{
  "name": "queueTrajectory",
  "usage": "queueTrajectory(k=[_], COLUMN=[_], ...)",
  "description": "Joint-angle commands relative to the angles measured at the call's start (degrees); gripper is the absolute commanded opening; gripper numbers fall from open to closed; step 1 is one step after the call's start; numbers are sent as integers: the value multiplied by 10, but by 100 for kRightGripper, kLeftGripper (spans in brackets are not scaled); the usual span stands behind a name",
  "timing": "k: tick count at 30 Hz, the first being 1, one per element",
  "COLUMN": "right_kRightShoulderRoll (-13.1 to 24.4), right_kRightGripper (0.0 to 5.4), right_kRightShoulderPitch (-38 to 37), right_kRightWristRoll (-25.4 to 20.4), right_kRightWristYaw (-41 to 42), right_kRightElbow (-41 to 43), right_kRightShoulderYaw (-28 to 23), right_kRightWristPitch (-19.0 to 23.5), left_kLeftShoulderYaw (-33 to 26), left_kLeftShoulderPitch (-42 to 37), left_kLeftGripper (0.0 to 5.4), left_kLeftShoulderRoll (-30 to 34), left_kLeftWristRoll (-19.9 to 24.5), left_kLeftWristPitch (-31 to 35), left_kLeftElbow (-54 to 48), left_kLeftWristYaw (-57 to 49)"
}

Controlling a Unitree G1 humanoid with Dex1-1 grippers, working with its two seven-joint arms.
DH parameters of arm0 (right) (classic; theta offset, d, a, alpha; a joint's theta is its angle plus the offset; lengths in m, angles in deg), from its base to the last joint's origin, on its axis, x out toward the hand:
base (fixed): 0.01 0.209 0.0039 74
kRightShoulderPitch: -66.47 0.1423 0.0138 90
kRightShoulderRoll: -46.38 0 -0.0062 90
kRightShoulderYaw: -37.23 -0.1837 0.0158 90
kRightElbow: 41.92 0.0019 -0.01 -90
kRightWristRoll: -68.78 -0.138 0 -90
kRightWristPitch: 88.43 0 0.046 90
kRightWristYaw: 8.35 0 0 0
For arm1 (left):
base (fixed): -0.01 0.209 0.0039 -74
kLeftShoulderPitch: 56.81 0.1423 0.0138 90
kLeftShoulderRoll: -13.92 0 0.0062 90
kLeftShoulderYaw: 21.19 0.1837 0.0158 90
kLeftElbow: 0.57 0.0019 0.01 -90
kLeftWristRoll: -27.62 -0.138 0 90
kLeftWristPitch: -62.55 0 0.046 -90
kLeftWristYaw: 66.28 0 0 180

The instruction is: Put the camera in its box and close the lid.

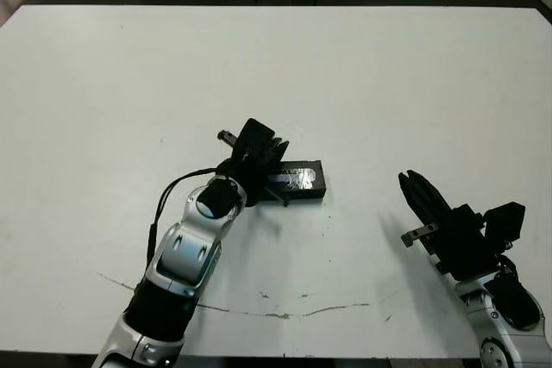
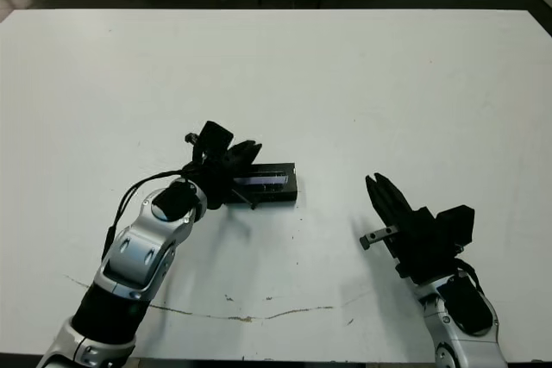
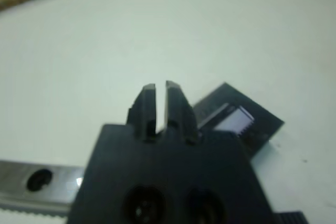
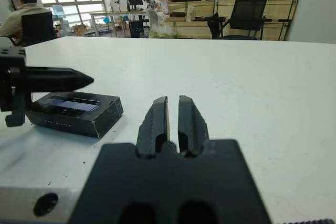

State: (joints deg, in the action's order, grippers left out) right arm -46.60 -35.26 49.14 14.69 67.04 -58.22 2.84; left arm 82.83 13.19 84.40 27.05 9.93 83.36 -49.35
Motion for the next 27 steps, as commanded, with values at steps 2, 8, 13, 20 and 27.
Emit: queueTrajectory(k=[2, 8, 13, 20, 27], right_kRightShoulderRoll=[6, 11, 14, 16, 10], right_kRightGripper=[0, 0, 0, 0, 0], right_kRightShoulderPitch=[-9, -11, -20, -24, -19], right_kRightWristRoll=[0, 6, 11, 12, 5], right_kRightWristYaw=[-4, 1, -12, -21, 1], right_kRightElbow=[5, 6, 30, 47, 15], right_kRightShoulderYaw=[0, 0, -1, 0, -4], right_kRightWristPitch=[25, 24, 46, 69, 29], left_kLeftShoulderYaw=[-22, -31, -27, -6, -27], left_kLeftShoulderPitch=[35, 71, 85, 83, 65], left_kLeftGripper=[2, 2, 2, 2, 2], left_kLeftShoulderRoll=[-23, -53, -59, -44, -38], left_kLeftWristRoll=[50, 104, 126, 115, 112], left_kLeftWristPitch=[71, 129, 136, 105, 86], left_kLeftElbow=[-17, -60, -43, 26, 73], left_kLeftWristYaw=[-5, -29, -50, -66, -95])
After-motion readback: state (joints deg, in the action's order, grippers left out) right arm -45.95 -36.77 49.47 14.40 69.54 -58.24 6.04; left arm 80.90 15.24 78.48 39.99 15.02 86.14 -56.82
